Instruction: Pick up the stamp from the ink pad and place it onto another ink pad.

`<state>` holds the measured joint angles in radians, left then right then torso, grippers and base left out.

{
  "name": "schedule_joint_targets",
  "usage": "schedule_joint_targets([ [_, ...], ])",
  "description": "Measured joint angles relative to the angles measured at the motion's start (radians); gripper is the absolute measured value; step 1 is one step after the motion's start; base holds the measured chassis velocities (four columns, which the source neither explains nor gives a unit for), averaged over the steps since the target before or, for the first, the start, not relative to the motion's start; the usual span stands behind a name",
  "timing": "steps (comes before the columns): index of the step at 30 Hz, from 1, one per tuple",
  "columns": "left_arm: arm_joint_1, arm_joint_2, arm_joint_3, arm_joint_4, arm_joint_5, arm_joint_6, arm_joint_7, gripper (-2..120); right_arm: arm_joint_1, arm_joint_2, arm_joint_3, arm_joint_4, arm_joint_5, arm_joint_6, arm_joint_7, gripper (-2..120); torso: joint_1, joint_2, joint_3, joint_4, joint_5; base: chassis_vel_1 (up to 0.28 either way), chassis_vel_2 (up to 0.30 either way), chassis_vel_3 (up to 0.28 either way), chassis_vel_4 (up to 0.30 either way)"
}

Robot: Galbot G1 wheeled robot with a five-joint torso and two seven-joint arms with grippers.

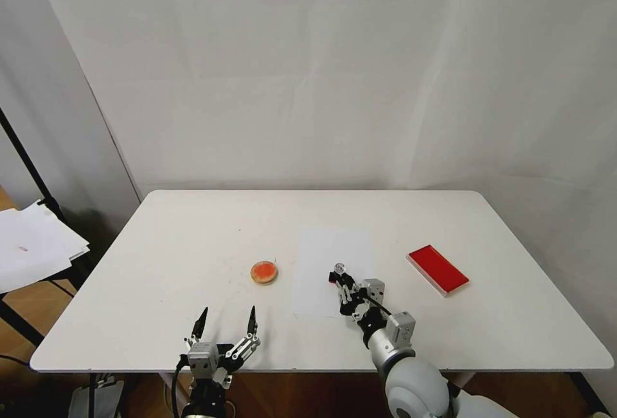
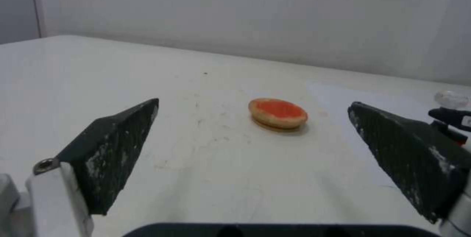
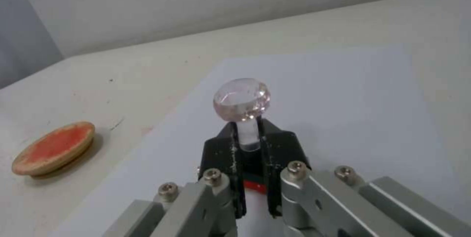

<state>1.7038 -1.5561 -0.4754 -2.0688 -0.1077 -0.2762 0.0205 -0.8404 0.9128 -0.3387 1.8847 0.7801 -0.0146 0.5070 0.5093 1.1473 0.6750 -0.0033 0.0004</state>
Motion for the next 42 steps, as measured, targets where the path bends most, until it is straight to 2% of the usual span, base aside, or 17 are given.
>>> schedule_joint_targets([
  [7, 0.000, 0.000, 0.000, 0.000, 0.000, 0.000, 0.000, 102, 0.109, -0.023, 0.013, 0.111, 0.064, -0.006, -0.004, 7, 0.000, 0.000, 0.000, -0.0002, -0.0003, 0.000, 0.000, 0.000, 0.000],
  [12, 0.000, 0.000, 0.000, 0.000, 0.000, 0.000, 0.000, 102, 0.144, -0.009, -0.022, 0.131, 0.082, -0.010, -0.018, 7, 0.000, 0.000, 0.000, -0.0003, -0.0005, 0.000, 0.000, 0.000, 0.000],
  [24, 0.000, 0.000, 0.000, 0.000, 0.000, 0.000, 0.000, 102, 0.209, 0.095, -0.197, -0.001, 0.059, 0.010, -0.047, 7, 0.000, 0.000, 0.000, -0.0002, -0.0006, 0.000, 0.000, 0.000, 0.000],
  [34, 0.000, 0.000, 0.000, 0.000, 0.000, 0.000, 0.000, 102, 0.260, 0.166, -0.269, -0.071, 0.064, 0.018, -0.049, 7, 0.000, 0.000, -0.001, -0.0003, -0.0005, 0.000, 0.000, 0.000, 0.000],
  [42, 0.000, 0.000, 0.000, 0.000, 0.000, 0.000, 0.000, 102, 0.311, 0.224, -0.289, -0.132, 0.068, 0.030, -0.062, 7, 0.000, 0.000, -0.001, -0.0002, -0.0006, 0.000, 0.000, 0.000, 0.000],
])
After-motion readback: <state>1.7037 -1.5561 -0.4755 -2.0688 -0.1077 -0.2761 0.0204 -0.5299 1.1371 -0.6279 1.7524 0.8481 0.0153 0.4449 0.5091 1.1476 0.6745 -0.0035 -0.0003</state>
